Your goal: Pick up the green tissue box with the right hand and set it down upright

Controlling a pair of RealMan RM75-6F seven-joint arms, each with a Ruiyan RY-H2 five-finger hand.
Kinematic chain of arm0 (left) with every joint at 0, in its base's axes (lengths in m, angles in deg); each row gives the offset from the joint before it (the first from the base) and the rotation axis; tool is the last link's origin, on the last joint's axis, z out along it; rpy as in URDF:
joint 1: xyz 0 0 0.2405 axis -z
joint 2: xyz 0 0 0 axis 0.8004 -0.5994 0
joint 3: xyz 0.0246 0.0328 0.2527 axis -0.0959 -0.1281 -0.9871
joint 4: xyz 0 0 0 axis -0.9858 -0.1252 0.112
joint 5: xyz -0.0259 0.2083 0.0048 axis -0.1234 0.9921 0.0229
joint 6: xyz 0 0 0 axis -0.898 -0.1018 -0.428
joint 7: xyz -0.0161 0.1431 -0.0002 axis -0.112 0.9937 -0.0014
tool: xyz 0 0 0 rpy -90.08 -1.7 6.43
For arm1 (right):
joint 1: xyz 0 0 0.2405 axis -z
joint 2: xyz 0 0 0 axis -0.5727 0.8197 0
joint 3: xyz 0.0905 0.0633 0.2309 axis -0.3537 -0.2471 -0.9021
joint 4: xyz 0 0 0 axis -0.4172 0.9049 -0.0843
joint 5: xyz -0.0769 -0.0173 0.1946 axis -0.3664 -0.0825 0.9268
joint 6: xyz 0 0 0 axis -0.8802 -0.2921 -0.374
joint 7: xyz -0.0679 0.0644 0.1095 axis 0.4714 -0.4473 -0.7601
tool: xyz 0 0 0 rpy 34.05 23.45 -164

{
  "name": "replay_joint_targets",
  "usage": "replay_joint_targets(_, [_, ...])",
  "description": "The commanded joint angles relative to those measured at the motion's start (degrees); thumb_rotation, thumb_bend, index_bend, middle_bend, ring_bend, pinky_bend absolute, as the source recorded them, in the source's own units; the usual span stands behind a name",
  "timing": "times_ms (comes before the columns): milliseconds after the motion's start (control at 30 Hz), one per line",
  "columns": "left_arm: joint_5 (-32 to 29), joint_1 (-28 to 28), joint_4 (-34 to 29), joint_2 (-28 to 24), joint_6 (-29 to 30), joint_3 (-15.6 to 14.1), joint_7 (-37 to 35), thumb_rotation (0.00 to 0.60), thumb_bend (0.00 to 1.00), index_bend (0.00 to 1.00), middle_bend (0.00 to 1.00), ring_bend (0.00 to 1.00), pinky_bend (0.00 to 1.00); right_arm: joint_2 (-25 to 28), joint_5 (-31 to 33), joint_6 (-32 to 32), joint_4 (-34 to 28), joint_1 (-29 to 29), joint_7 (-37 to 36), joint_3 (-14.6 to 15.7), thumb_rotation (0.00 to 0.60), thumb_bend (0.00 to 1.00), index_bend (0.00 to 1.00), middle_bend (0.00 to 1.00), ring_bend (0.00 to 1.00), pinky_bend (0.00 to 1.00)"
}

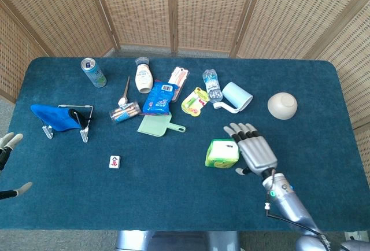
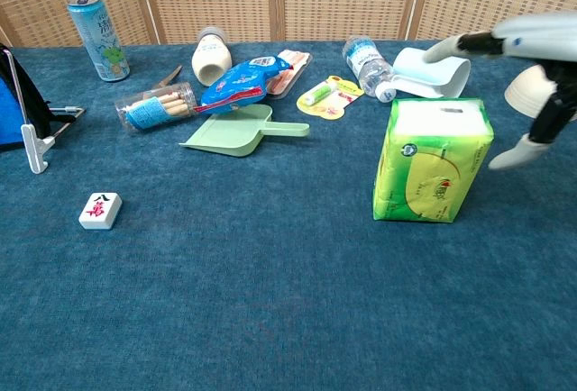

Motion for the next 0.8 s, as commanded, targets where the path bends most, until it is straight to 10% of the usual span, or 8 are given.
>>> replay_joint_targets(33, [-0.02,0.01,0.10,-0.05,0.00,0.02,-0.18,0.600,0.08,0.00,0.00,0.00,0.00,-2.78,4.64,0.44,-0.81,-3.68,3.96,0.12,0.600,0.06,0.00,0.00,0.00,0.00])
replay_joint_targets(333, [0.35,0.06,0.49,-0.36,-0.04,-0.01,-1.59,0.600,0.08,0.00,0.00,0.00,0.00,-8.64,9.45,3.95,1.16,-9.05,7.72,-0.16,0.600,0.12,0.02,0.13,0.00,0.00])
replay_joint_targets(800, [0.50,-0.08,1.15,-0.65,0.21,0.00,-3.11,0.600,0.08,0.00,0.00,0.00,0.00,-13.89,1.17,8.37,8.15,-9.27,3.98,3.12,0.600,0.31,0.39,0.42,0.23,0.15])
